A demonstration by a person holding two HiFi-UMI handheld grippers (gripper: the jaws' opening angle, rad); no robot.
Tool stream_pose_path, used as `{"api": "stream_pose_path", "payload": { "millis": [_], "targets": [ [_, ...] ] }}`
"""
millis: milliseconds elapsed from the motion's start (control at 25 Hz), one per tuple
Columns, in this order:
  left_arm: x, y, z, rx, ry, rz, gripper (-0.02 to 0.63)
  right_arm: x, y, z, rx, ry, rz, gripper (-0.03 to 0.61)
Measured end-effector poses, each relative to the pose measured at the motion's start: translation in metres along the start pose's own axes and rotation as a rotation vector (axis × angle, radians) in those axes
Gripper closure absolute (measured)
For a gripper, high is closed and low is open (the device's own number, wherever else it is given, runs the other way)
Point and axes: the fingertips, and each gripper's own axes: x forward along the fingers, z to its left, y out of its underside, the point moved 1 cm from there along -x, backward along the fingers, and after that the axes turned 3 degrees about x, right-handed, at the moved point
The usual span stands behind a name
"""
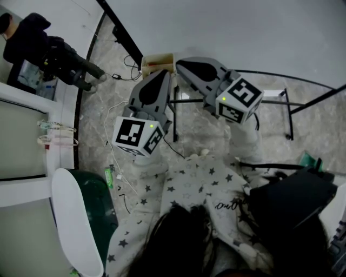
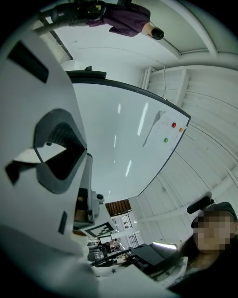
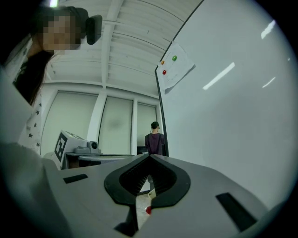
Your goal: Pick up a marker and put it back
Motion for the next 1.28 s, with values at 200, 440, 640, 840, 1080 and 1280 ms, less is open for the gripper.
{"api": "stream_pose_path", "payload": {
  "millis": [200,440,640,840,1080,1280],
  "targets": [
    [-0.001,0.004,0.002,-0.005,-0.007,0.007,0.614,0.002,0.006,0.001,0.025,-0.017,0.010,0.571],
    [-0.001,0.005,0.001,-0.003,0.003,0.011,0.614,0.002,0.009,-0.001,0.029,-0.013,0.009,0.572],
    [0.002,0.007,-0.003,-0.004,0.021,0.017,0.614,0.003,0.009,-0.001,0.009,-0.013,0.019,0.571],
    [0.003,0.007,-0.003,-0.002,0.020,0.022,0.614,0.003,0.011,-0.002,0.002,-0.012,0.025,0.572],
    [0.002,0.004,-0.002,-0.002,0.014,0.021,0.614,0.005,0.010,-0.001,0.002,-0.017,0.034,0.572],
    [0.001,0.009,-0.001,-0.007,0.012,0.028,0.614,0.005,0.016,-0.001,0.008,-0.014,0.043,0.571]
  ]
}}
